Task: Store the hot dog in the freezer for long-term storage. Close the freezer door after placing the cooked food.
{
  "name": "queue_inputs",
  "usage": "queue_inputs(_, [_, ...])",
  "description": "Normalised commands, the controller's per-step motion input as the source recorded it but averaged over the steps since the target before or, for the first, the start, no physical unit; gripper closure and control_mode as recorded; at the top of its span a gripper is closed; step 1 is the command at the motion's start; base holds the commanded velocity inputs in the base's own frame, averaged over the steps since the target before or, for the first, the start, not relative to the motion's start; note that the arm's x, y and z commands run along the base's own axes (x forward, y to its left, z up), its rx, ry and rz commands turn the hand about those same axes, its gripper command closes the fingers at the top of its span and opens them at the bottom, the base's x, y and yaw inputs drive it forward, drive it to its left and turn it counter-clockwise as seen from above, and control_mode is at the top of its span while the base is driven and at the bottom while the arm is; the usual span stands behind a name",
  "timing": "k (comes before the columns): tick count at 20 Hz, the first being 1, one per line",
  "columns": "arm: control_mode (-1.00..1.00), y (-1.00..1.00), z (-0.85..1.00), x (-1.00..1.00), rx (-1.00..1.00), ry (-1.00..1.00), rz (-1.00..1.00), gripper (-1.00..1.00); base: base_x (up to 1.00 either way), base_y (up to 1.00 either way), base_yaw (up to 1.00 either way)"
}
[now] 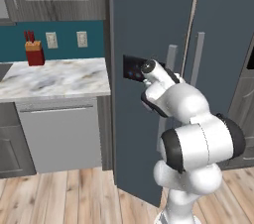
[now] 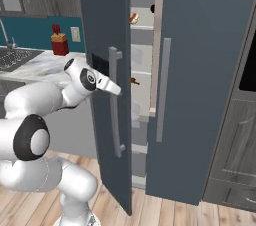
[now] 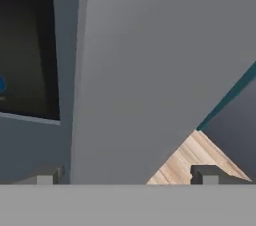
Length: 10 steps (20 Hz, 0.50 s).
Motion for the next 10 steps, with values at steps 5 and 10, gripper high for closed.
queue_inputs(5, [-1.0,-0.14,0.02,0.46,0.17,-0.06,0.03,-1.0,0.0,0.0,0.0])
queue_inputs(10, [-1.0,-0.05,0.01,0.6,0.13,-0.05,0.06,-1.0,0.0,0.0,0.0])
